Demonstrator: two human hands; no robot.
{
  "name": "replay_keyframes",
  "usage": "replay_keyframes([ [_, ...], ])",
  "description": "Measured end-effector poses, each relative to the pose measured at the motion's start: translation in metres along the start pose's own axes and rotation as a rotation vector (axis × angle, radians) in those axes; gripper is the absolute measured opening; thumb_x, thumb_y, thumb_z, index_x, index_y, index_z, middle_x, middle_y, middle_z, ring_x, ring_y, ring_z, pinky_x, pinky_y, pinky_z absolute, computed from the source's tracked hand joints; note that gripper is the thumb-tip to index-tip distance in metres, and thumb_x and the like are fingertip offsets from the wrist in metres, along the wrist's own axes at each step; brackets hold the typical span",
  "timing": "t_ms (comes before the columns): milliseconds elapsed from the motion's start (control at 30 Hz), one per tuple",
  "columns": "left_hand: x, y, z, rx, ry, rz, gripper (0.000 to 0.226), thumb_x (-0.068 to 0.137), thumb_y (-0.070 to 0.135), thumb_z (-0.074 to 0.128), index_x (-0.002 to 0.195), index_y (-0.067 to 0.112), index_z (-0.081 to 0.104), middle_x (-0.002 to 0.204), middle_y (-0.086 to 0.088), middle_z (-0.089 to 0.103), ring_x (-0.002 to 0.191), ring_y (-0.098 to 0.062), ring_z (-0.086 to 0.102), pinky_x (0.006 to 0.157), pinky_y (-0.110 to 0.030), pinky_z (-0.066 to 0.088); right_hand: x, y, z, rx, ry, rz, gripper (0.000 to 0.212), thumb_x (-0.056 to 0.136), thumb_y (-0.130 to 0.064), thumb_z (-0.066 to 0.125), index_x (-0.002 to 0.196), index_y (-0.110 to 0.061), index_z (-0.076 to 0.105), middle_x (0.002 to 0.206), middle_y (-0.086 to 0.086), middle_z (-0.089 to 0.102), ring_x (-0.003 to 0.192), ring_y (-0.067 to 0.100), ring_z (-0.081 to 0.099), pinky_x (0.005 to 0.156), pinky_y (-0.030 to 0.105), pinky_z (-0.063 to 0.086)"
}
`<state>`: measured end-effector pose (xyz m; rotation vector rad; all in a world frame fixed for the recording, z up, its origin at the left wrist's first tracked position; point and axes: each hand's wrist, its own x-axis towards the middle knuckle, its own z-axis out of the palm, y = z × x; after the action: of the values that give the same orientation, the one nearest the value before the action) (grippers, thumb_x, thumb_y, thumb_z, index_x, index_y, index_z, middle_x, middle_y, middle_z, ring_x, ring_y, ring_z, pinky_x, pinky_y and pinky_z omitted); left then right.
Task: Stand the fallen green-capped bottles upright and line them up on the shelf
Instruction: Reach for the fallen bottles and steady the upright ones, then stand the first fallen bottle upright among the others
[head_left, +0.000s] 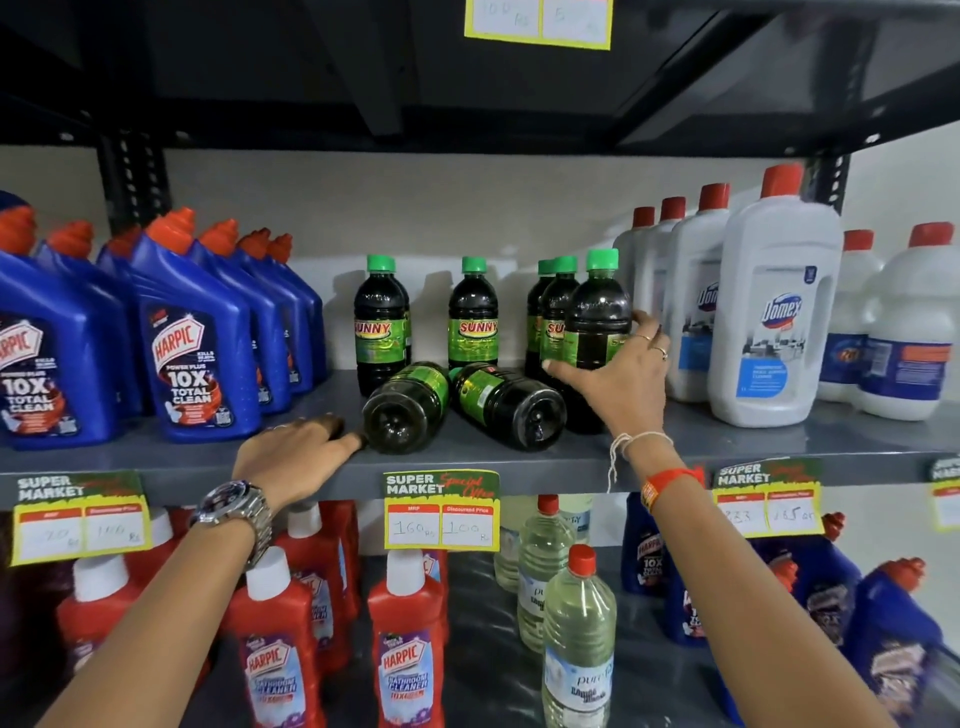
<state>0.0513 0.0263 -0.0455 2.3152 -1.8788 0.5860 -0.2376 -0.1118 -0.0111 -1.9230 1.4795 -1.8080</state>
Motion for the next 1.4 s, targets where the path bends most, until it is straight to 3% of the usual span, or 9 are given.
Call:
replay_keyframes([
  [133,-0.001,0.0,0.001,-0.031,0.024,-0.02,0.046,0.092,0.035,0.02,0.131,0.028,0.043,0.116,-0.003,0.057,0.085,-0.015,0.052,0.052,-0.022,0.031,0.003,0.004,-0.001,0.045,-0.036,0.029,0.105,0.05,-0.037,0.085,0.133,-0.009,0.026,0.128,0.016,0.049,0.117,0.033,0.049,0.093,0.036,0.041],
  [267,0.0,-0.001,0.002,0.003,0.016,-0.004,0.046,0.091,0.032,0.019,0.131,0.027,0.042,0.115,-0.002,0.057,0.09,-0.016,0.055,0.054,-0.022,0.032,0.021,0.014,-0.013,0.421,-0.319,0.228,0.082,0.063,-0.011,0.079,0.123,-0.01,0.023,0.124,0.017,0.051,0.11,0.028,0.056,0.098,0.035,0.045],
  [400,0.001,0.0,0.002,-0.15,0.058,-0.111,0.044,0.093,0.043,0.023,0.124,0.026,0.048,0.098,-0.001,0.061,0.071,-0.01,0.05,0.05,-0.024,0.032,0.025,0.02,-0.024,0.712,-0.532,0.36,0.073,0.073,0.006,0.065,0.13,-0.005,0.021,0.095,0.008,0.059,0.08,0.018,0.061,0.07,0.026,0.052],
  [633,0.0,-0.002,0.002,-0.067,0.033,-0.069,0.046,0.091,0.038,0.02,0.131,0.029,0.043,0.11,-0.001,0.057,0.076,-0.01,0.045,0.05,-0.024,0.029,0.004,0.011,-0.008,-0.005,-0.249,0.04,0.114,0.047,-0.058,0.081,0.129,-0.001,0.026,0.131,0.016,0.036,0.127,0.031,0.033,0.107,0.04,0.031],
  [767,-0.001,0.0,0.001,-0.086,0.033,-0.099,0.046,0.092,0.041,0.021,0.131,0.03,0.043,0.118,-0.003,0.057,0.083,-0.013,0.045,0.054,-0.025,0.03,0.009,0.016,-0.004,-0.036,-0.171,0.036,0.1,0.05,-0.039,0.085,0.123,0.002,0.03,0.125,0.018,0.05,0.118,0.034,0.05,0.094,0.038,0.041],
  [967,0.0,0.001,0.001,-0.101,0.034,-0.104,0.044,0.092,0.04,0.022,0.128,0.028,0.045,0.113,-0.001,0.059,0.078,-0.01,0.046,0.051,-0.023,0.03,0.025,0.033,-0.019,0.508,-0.467,0.285,0.07,0.07,0.006,0.07,0.124,0.0,0.026,0.089,0.012,0.063,0.066,0.006,0.065,0.064,0.016,0.051],
  [1067,0.0,0.001,0.002,-0.132,0.048,-0.126,0.045,0.093,0.043,0.022,0.129,0.029,0.045,0.111,-0.001,0.061,0.078,-0.011,0.048,0.051,-0.023,0.031,0.023,0.033,-0.023,0.467,-0.445,0.283,0.075,0.063,-0.007,0.08,0.12,-0.006,0.032,0.109,0.012,0.058,0.086,0.011,0.06,0.069,0.015,0.049],
  [1200,0.0,0.0,0.002,-0.119,0.044,-0.115,0.044,0.093,0.041,0.022,0.129,0.029,0.045,0.111,-0.001,0.061,0.079,-0.011,0.048,0.052,-0.024,0.032,0.008,0.017,-0.017,-0.027,-0.25,0.055,0.112,0.043,-0.056,0.083,0.127,-0.002,0.031,0.13,0.018,0.044,0.124,0.031,0.042,0.104,0.039,0.038],
  [1400,-0.002,0.003,-0.001,-0.057,0.025,-0.104,0.046,0.092,0.037,0.019,0.13,0.032,0.044,0.112,-0.001,0.059,0.078,-0.013,0.044,0.05,-0.024,0.027,0.006,0.013,-0.008,-0.055,-0.143,0.042,0.092,0.05,-0.039,0.085,0.116,-0.001,0.035,0.119,0.018,0.056,0.111,0.035,0.055,0.086,0.035,0.043],
])
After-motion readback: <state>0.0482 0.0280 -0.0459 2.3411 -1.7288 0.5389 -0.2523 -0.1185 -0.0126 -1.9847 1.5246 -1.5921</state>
